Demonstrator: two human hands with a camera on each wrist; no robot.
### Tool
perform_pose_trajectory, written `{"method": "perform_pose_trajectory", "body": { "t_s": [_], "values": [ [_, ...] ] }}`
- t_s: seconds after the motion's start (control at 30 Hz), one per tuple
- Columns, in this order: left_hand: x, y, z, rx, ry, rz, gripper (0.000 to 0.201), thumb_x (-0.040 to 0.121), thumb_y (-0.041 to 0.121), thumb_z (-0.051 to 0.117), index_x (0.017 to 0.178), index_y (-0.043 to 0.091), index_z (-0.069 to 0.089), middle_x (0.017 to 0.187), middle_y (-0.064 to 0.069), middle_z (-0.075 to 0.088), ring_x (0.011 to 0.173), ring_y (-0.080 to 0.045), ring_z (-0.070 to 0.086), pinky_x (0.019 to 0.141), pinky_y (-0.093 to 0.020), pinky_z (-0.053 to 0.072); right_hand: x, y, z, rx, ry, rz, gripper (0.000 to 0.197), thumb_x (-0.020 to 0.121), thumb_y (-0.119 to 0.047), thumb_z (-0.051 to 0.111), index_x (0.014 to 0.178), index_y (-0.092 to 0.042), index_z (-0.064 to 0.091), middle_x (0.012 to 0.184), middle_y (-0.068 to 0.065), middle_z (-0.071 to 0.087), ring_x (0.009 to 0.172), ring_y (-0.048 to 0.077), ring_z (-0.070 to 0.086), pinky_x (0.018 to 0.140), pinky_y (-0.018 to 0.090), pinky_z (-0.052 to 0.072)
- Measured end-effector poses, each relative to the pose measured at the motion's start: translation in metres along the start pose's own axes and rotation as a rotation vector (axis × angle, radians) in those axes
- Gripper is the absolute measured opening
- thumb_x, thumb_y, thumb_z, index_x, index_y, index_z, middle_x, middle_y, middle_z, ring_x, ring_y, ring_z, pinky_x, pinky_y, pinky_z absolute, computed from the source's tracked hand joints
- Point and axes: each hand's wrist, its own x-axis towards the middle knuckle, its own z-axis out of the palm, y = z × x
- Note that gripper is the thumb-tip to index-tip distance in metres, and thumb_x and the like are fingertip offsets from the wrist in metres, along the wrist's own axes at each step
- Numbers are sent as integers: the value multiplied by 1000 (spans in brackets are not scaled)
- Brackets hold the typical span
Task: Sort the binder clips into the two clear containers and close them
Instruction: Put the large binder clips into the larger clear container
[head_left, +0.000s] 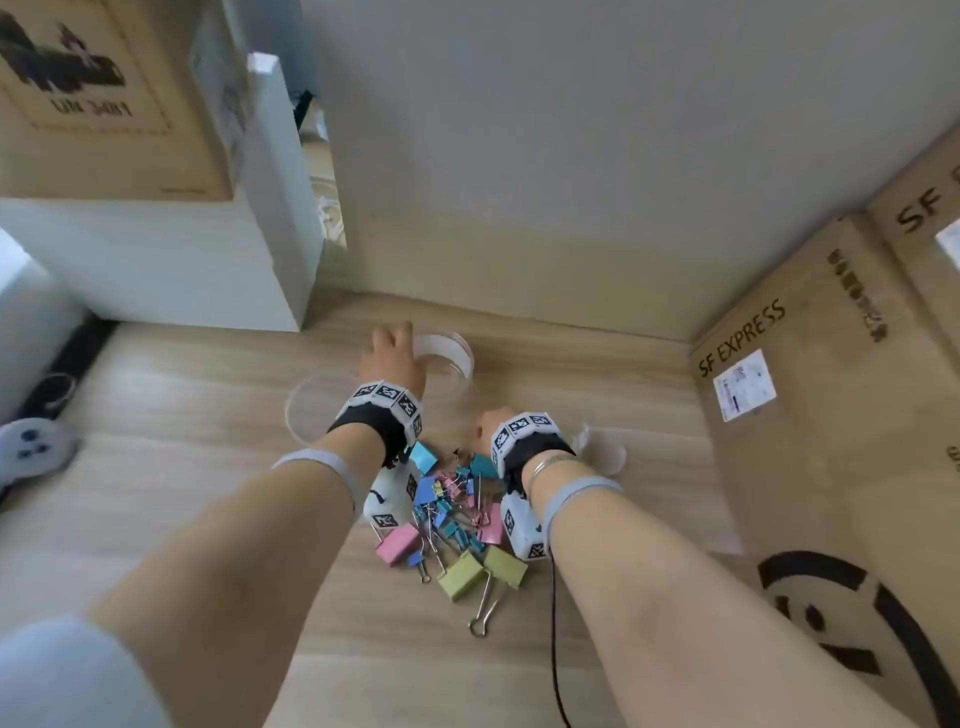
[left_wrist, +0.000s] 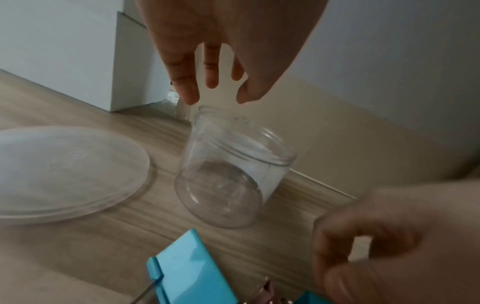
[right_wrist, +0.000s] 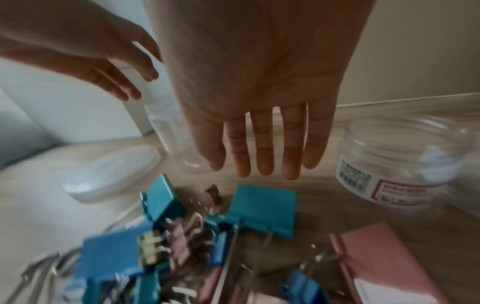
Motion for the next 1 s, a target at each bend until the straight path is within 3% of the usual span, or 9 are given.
{"method": "perform_pose_trajectory", "body": {
  "t_s": [0.07, 0.17, 0.27, 0.43, 0.53, 0.7, 0.8, 0.9, 1.0],
  "values": [
    [6, -5, 3, -27, 14, -43, 56, 84, 1, 44, 136, 16, 32, 132, -20, 37, 112, -43, 46, 93, -45, 43, 5, 5, 8, 48, -49, -2, 33, 83, -22, 61, 110, -3, 63, 112, 17, 64, 106, 33, 61, 86, 36, 49],
    [13, -15, 11, -58, -24, -92, 61, 84, 1, 43, 140, 19, 27, 133, -20, 38, 113, -40, 47, 93, -44, 44, 7, 7, 16, -49, -90, 28, 33, 79, -34, 68, 101, -10, 60, 105, 10, 68, 89, 30, 64, 83, 40, 54],
    [20, -19, 15, -68, -79, -113, 62, 86, 0, 40, 141, 22, 24, 134, -20, 39, 110, -39, 51, 89, -43, 46, 16, 7, 23, -28, -69, 41, 48, 85, -53, 51, 105, -10, 60, 104, 11, 65, 93, 33, 62, 82, 39, 52],
    [26, -28, 12, -98, -118, -87, 63, 86, -4, 37, 141, 23, 25, 141, -17, 36, 114, -38, 51, 90, -44, 47, 14, 11, 18, 62, -57, 75, 36, 87, -41, 49, 102, -10, 59, 103, 13, 63, 88, 29, 57, 75, 34, 45],
    [28, -30, 8, -109, -148, -77, 63, 86, -3, 37, 141, 25, 25, 141, -15, 36, 113, -37, 52, 88, -42, 48, 7, 14, 1, 176, -43, 78, 34, 87, -38, 48, 103, -12, 61, 99, 7, 63, 85, 23, 54, 79, 34, 48],
    [29, -33, 3, -101, -225, -26, 57, 88, 3, 42, 139, 24, 30, 135, -18, 39, 106, -37, 54, 83, -39, 47, -8, 15, -36, 472, 137, 9, 19, 91, -33, 45, 78, -25, 55, 75, -4, 55, 66, 15, 50, 58, 25, 40],
    [29, -36, 5, -106, -247, 31, 48, 88, 4, 41, 133, 21, 36, 125, -20, 46, 91, -35, 56, 80, -38, 50, -8, 6, -60, 605, 361, -42, 16, 92, -28, 47, 87, -21, 61, 86, -2, 60, 75, 17, 54, 65, 26, 40],
    [28, -39, 5, -116, -273, 31, 35, 93, 9, 37, 127, 16, 40, 121, -21, 48, 90, -38, 59, 82, -45, 55, 2, -12, -74, 569, 632, -34, 16, 87, -26, 57, 92, -15, 67, 99, 4, 65, 82, 14, 55, 76, 25, 45],
    [27, -43, 4, -149, -296, 37, 30, 96, 14, 36, 125, 10, 42, 121, -22, 48, 93, -39, 60, 82, -49, 55, 15, -31, -67, 391, 554, -74, 21, 86, -30, 59, 98, -15, 69, 107, 5, 65, 93, 19, 61, 76, 25, 47]
  ]
}}
